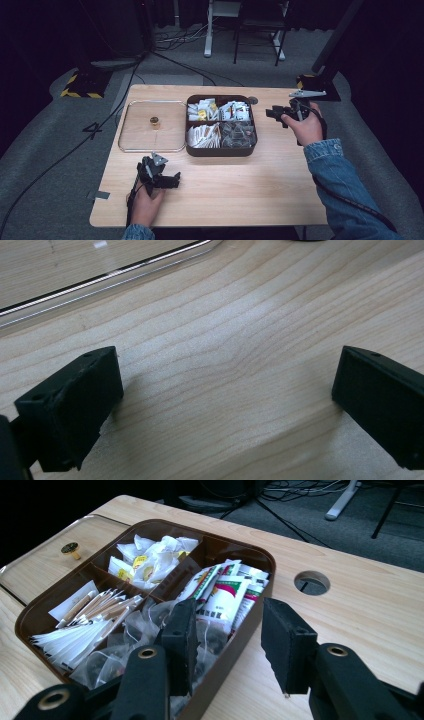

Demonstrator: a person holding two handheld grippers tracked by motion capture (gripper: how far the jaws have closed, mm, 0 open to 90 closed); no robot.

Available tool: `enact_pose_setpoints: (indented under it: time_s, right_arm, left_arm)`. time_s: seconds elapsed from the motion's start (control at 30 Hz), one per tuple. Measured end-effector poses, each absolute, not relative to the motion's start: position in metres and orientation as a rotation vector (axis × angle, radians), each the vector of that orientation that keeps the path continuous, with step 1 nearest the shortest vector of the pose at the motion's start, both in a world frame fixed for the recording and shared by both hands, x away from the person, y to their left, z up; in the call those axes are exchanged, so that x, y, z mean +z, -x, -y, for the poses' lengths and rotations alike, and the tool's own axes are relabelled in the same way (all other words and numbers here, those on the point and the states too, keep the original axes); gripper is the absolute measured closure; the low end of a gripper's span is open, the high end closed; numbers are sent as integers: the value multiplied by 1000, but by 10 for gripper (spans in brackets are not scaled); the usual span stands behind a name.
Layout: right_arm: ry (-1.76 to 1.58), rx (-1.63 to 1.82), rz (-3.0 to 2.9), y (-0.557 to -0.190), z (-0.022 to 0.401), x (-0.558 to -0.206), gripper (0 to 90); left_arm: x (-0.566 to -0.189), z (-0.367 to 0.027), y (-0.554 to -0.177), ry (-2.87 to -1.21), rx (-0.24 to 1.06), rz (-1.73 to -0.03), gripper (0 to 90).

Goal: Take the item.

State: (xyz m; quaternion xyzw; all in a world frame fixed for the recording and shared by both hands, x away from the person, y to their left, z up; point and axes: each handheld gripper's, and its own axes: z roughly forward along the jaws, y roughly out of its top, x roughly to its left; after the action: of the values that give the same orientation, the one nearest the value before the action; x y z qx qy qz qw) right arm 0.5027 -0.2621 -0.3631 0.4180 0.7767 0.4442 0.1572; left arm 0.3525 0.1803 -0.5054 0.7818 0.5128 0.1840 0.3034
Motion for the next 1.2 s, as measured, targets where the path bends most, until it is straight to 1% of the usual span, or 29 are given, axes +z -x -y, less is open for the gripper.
enact_pose_setpoints:
  time_s: [0.23, 0.53, 0.87, 1.2]
  right_arm:
    - [-1165, 1260, -2261, -521, 237, -363, 588]
    - [-1136, 1211, -2276, -544, 210, -372, 577]
    - [-1216, 1151, -2326, -570, 187, -403, 578]
    - [-1265, 1061, -2382, -583, 166, -424, 574]
  left_arm:
    - [-506, -186, -348, -2061, 498, -1376, 0]
    - [-506, -186, -352, -2056, 497, -1384, 1]
    - [-506, -185, -355, -2048, 498, -1398, 1]
    - [-505, -186, -359, -2048, 509, -1404, 1]
